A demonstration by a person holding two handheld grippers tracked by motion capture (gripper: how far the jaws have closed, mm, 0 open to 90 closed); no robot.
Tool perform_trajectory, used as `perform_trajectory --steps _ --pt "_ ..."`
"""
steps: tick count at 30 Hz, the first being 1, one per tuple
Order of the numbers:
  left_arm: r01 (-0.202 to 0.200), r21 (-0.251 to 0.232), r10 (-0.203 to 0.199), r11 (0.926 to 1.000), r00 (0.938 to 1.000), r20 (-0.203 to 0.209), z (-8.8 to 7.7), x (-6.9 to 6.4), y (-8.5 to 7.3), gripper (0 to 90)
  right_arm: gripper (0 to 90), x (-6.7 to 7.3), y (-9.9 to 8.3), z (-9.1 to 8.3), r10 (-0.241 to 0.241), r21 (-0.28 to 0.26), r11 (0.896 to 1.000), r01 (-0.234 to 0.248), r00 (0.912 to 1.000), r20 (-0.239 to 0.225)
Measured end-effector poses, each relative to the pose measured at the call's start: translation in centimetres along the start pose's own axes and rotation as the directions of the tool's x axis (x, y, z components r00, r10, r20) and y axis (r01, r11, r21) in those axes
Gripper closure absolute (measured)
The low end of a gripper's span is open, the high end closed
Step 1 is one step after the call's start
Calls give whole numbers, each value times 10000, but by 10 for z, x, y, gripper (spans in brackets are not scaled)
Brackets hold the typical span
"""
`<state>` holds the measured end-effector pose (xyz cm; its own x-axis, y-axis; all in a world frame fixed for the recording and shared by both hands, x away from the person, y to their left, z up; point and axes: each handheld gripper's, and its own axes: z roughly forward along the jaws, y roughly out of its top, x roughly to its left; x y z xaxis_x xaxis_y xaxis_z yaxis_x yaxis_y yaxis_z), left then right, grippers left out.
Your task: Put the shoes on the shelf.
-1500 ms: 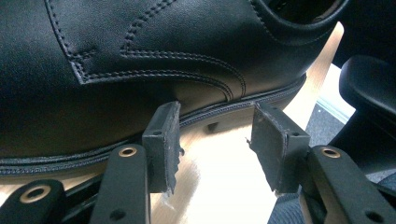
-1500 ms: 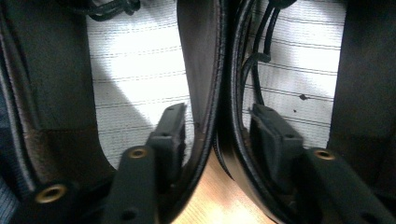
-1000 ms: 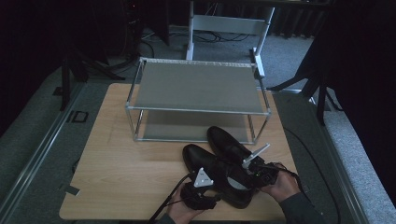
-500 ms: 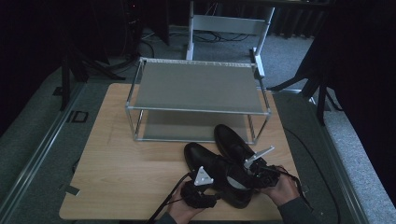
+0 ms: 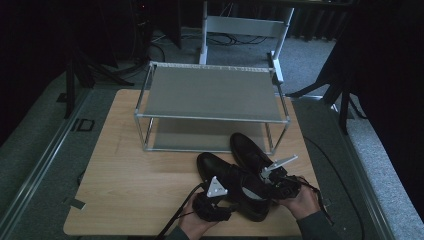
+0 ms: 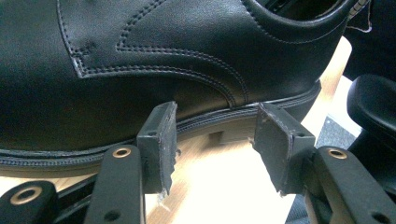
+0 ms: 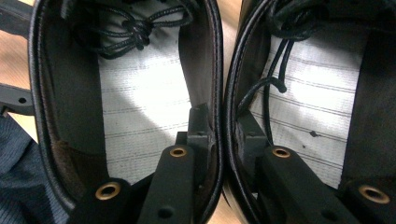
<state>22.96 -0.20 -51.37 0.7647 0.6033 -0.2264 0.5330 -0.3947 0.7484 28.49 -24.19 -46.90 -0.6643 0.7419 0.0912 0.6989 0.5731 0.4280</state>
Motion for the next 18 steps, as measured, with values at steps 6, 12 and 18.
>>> perform_trajectory --steps 6,12,18 --pt "30 -145 -31 9999 10000 -71 -2 1 3 492 804 4 3 -5 -113 -338 9994 122 9996 266" --pt "104 -383 -111 9992 9997 -194 -7 5 9 487 802 3 10 -10 62 -736 9973 -40 9995 305" --pt "286 -530 -302 9982 9991 -312 -10 12 13 487 801 5 21 -13 -67 -879 9961 103 9991 407"
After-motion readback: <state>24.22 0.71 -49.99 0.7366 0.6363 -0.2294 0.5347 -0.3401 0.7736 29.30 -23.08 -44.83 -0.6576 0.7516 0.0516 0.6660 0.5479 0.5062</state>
